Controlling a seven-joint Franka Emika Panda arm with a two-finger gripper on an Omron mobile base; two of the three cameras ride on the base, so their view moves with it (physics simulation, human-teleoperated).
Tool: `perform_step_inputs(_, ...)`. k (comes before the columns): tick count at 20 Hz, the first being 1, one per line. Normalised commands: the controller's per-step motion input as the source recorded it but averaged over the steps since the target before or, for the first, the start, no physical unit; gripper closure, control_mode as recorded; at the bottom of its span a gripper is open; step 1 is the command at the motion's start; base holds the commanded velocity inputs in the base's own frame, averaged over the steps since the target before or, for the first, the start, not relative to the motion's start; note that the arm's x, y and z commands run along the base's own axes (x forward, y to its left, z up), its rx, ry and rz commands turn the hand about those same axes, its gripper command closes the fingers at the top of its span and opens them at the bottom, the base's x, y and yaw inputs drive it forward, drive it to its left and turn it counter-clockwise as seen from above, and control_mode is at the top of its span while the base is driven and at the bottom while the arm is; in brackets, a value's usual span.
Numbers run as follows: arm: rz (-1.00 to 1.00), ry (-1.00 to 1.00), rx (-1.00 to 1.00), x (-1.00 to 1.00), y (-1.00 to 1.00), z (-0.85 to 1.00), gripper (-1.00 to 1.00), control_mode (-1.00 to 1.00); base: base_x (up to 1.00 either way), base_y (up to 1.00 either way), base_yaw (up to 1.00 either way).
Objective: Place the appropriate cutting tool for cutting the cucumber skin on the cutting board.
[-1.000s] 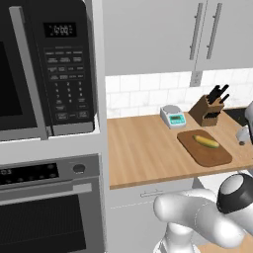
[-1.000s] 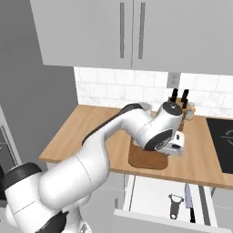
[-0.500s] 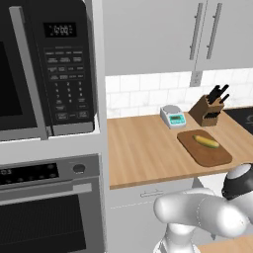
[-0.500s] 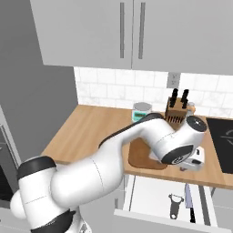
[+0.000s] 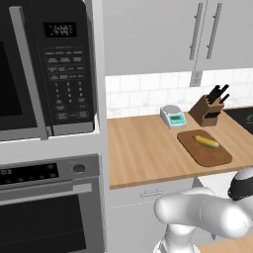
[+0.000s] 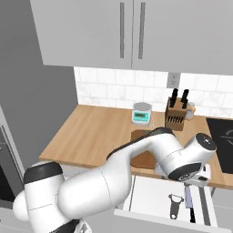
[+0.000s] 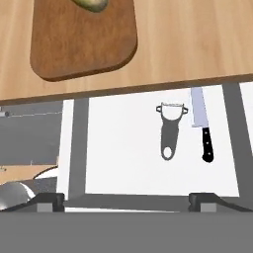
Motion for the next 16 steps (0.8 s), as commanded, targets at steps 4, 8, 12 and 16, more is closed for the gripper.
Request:
perform_step_inputs(4, 0.0, 0.03, -0.07, -0.2, 0.16, -0.82, -1.0, -1.0, 0.0, 0.0, 0.0)
perform_step_inputs(8, -0.02, 0.17, -0.01, 0.0, 0.02, -0.84, -1.0, -1.0, 0.0, 0.0, 0.0)
perform_step_inputs(12, -0.02, 0.19, 0.01, 0.0, -0.2, -0.8, -1.0, -1.0, 0.0, 0.0, 0.0)
perform_step_inputs(16, 0.0, 0.21, 0.07, 0.0, -0.23, -0.69, -1.0, -1.0, 0.0, 0.0, 0.0)
